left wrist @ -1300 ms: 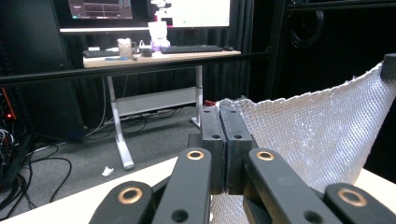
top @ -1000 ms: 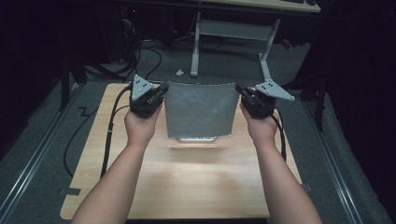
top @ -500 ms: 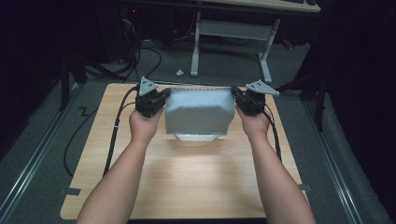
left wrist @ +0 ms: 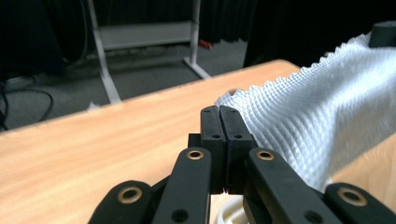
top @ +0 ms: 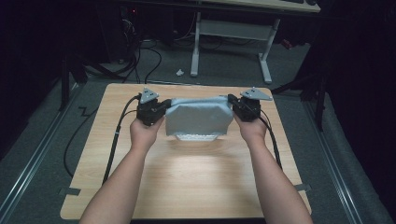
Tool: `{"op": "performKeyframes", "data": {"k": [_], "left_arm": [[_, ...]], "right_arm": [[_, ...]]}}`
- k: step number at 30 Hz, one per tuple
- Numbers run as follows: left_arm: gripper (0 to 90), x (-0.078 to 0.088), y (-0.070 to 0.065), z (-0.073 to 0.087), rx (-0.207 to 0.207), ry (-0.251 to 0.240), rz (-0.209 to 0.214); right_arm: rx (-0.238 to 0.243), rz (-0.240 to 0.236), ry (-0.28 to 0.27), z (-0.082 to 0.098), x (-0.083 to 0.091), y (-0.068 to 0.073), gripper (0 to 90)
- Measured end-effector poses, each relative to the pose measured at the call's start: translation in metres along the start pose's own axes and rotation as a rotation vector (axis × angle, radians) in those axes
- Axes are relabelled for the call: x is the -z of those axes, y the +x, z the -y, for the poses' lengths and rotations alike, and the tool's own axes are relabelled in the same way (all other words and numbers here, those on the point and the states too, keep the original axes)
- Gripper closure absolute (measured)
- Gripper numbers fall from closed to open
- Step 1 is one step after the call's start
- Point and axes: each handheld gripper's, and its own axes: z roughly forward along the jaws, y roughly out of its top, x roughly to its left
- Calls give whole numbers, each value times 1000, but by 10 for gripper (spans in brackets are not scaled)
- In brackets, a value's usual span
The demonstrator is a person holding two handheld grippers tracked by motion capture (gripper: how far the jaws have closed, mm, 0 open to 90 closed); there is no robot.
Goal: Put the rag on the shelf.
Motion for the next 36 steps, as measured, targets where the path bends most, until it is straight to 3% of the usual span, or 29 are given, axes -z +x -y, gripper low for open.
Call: {"op": "performKeyframes", "data": {"k": [14,19,36], "left_arm": [[892,-1,-4,24,26,18,51],[892,-2,-4,33,35,33,53],[890,-6,-1,57,70,75,58]], "right_arm": [[16,-44,29,30,-2,11,897],[13,-58,22,36,-2,16,898],[-17,-58,91,54,-14,13,896]]}}
